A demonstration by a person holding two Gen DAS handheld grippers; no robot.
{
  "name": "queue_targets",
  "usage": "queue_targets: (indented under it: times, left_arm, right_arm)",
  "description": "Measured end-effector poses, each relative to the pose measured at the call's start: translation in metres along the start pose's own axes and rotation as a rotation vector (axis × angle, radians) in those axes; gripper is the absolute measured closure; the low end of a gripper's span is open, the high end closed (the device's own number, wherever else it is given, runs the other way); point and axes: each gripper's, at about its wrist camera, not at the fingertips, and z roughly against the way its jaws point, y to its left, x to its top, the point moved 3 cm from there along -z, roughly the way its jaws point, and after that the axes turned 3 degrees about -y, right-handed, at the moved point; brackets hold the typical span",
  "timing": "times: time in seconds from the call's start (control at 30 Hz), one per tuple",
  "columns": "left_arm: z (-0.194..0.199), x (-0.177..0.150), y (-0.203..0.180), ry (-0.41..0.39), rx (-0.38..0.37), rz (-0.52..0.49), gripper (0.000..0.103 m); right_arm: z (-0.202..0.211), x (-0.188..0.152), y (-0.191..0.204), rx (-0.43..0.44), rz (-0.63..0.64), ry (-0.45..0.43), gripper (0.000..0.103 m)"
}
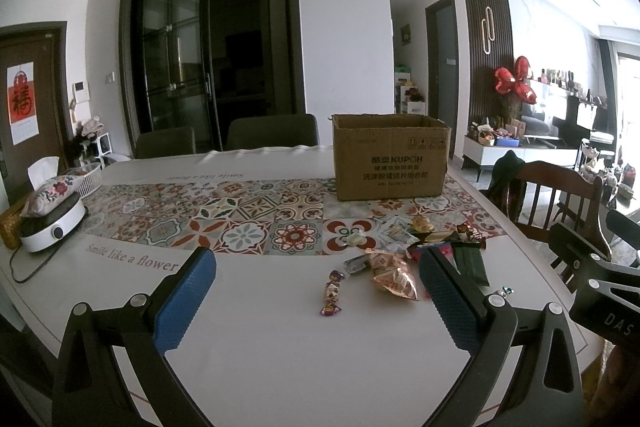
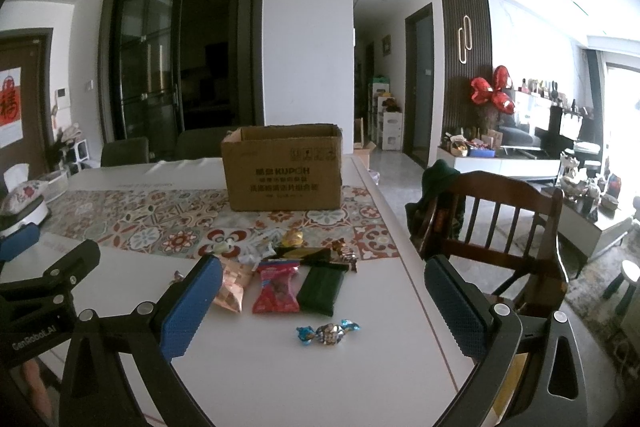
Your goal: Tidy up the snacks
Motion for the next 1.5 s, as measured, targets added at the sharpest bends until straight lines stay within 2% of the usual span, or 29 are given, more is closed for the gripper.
queue_targets:
  times: [0.4,0.63,0.77,0.97,1.3,1.43,1.5]
  left_arm:
    - [0.000,0.001,0.000,0.002,0.005,0.001,0.000]
    - [-0.003,-0.004,0.003,0.017,0.008,-0.009,0.000]
    - [-0.017,-0.010,0.006,0.056,0.002,-0.008,0.000]
    - [-0.048,-0.023,0.006,0.143,-0.047,-0.011,0.000]
    - [-0.096,-0.044,0.001,0.254,-0.107,-0.010,0.022]
    - [-0.114,-0.051,-0.001,0.299,-0.124,-0.009,0.030]
    - [-0.121,-0.054,-0.002,0.320,-0.135,-0.012,0.037]
  right_arm:
    - [-0.002,-0.001,0.000,0.000,0.000,0.004,0.001]
    - [-0.010,-0.009,0.002,0.002,-0.010,0.043,0.001]
    - [-0.021,-0.016,0.004,-0.005,-0.019,0.091,0.001]
    - [-0.041,-0.028,0.007,-0.021,-0.025,0.170,0.001]
    - [-0.076,-0.047,0.007,-0.071,-0.012,0.273,0.002]
    - [-0.088,-0.054,0.008,-0.092,-0.005,0.319,0.005]
    - [-0.094,-0.058,0.007,-0.097,-0.008,0.342,0.007]
